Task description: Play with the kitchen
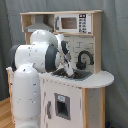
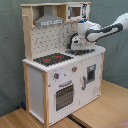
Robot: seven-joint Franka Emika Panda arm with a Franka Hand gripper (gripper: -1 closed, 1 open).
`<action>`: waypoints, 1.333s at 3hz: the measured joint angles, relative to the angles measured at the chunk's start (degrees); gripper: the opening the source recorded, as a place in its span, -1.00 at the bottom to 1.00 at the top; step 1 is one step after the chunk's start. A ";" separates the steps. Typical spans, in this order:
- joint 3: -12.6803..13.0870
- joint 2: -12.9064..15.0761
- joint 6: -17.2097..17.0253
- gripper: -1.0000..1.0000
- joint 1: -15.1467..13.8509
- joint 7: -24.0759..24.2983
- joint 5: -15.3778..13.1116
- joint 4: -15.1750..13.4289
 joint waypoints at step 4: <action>0.47 2.34 -7.17 -1.00 2.95 5.23 -0.40 3.54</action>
